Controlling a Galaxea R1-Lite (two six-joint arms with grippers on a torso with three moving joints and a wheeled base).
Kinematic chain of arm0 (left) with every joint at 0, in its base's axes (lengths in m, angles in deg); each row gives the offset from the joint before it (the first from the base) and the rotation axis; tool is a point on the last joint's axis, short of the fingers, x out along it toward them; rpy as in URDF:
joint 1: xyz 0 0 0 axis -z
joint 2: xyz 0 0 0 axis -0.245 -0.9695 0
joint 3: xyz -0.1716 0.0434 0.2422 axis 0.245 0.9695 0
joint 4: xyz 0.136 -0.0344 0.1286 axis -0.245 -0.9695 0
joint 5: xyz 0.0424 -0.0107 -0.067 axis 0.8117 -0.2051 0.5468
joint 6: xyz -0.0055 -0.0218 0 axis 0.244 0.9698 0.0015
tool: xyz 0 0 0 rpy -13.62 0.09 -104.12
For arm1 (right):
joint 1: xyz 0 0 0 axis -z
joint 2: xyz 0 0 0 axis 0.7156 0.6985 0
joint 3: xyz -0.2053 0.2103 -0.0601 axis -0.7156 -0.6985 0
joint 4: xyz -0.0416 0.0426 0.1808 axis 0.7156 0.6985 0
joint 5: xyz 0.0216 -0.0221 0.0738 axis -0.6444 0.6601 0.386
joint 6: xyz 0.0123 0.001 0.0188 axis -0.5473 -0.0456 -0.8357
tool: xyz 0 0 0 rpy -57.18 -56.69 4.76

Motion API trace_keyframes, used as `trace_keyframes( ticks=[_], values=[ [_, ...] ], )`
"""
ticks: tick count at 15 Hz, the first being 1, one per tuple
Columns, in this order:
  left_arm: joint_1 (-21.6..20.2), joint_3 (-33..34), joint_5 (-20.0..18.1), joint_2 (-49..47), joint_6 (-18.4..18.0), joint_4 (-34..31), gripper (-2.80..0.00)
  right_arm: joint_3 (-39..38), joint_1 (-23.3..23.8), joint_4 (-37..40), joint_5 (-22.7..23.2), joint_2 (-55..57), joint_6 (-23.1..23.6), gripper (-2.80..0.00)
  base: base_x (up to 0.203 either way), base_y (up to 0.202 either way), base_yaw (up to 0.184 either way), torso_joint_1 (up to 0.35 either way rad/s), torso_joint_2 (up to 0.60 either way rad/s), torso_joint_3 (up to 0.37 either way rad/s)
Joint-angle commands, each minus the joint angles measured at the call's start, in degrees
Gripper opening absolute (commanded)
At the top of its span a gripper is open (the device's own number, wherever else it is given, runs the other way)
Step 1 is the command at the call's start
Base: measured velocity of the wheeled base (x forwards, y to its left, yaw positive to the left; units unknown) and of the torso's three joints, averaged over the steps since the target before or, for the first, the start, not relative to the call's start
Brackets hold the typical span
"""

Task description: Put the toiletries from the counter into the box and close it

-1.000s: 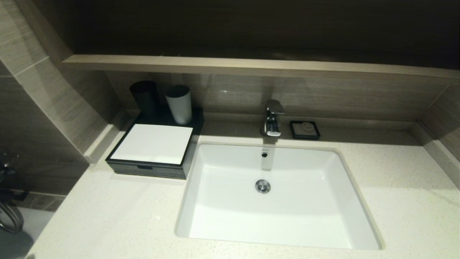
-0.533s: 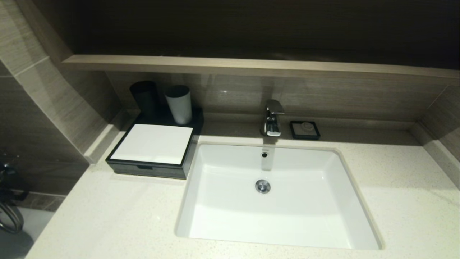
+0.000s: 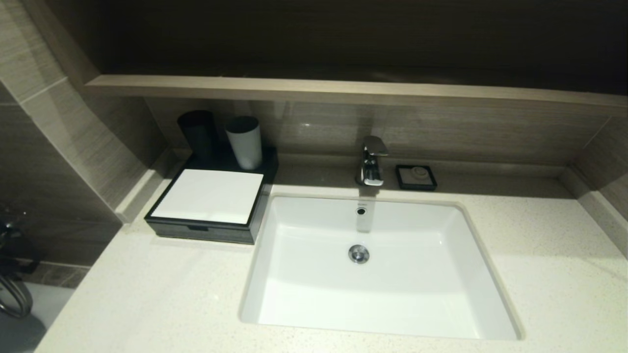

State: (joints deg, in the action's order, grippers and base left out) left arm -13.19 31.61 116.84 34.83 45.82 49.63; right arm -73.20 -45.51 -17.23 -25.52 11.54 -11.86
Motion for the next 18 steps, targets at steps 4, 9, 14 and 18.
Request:
trace_keyframes(
  ticks=[4,9,14,18],
  values=[
    [0.0,3.4,-7.9,4.0,0.1,3.2,-2.80,0.0,0.0,0.0,0.0,-0.1,0.0,-2.80,0.000,0.000,0.000,0.000,0.00,0.000],
    [-0.1,9.0,-16.1,6.0,0.0,7.8,-2.80,0.0,0.0,0.0,0.0,-0.1,0.0,-2.80,0.000,0.000,0.000,0.000,0.00,0.000],
    [-0.2,14.6,-19.0,9.8,-2.3,9.7,-2.80,0.0,0.0,0.0,0.0,-0.1,0.0,-2.80,0.000,0.000,0.000,0.000,0.00,0.000],
    [-0.6,20.9,-21.7,14.2,-5.3,11.2,-2.80,0.0,0.0,0.0,0.0,-0.1,-0.1,-2.80,0.000,0.000,0.000,0.000,0.00,0.000]
  ],
)
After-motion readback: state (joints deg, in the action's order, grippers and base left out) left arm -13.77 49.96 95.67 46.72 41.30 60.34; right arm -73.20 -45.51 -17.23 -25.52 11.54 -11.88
